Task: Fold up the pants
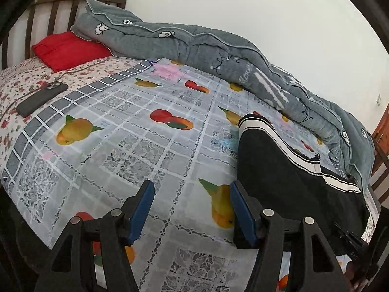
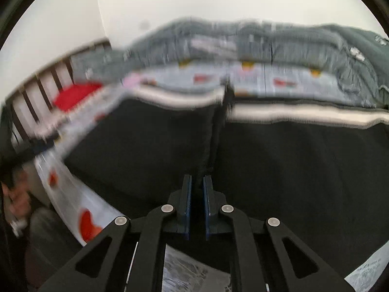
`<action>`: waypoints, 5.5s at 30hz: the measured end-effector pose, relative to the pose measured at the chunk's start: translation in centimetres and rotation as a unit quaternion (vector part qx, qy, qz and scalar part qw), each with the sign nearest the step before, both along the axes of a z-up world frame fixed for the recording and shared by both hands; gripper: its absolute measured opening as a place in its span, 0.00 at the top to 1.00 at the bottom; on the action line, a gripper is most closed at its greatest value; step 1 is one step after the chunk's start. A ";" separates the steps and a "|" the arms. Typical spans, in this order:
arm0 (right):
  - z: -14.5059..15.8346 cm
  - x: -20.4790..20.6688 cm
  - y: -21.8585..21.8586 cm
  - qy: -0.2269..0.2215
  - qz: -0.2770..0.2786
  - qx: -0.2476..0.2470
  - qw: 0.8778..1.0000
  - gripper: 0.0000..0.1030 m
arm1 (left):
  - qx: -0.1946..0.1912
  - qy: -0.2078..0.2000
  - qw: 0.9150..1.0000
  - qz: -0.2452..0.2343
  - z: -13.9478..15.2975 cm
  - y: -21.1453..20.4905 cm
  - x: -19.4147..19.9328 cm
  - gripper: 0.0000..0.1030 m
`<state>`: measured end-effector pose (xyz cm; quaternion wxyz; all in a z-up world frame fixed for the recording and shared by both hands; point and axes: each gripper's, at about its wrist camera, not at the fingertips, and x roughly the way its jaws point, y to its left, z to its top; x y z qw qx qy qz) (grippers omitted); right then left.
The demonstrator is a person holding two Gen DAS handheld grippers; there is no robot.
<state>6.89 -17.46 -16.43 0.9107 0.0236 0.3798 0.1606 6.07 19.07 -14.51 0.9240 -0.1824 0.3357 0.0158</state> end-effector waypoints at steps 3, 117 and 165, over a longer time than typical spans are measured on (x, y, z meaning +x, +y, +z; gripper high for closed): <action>1.0 -0.2 -0.5 -0.016 0.002 0.008 1.000 0.59 | 0.004 -0.003 1.000 -0.012 -0.2 -0.2 0.1 0.40; -0.4 2.8 -32.2 0.015 -0.365 0.039 0.930 0.79 | 0.078 0.106 0.980 -0.152 -1.9 -12.4 12.8 0.40; 1.9 12.0 -15.5 -0.051 -0.258 -0.040 0.964 0.82 | 0.029 0.062 0.997 -0.021 1.1 3.8 17.2 0.89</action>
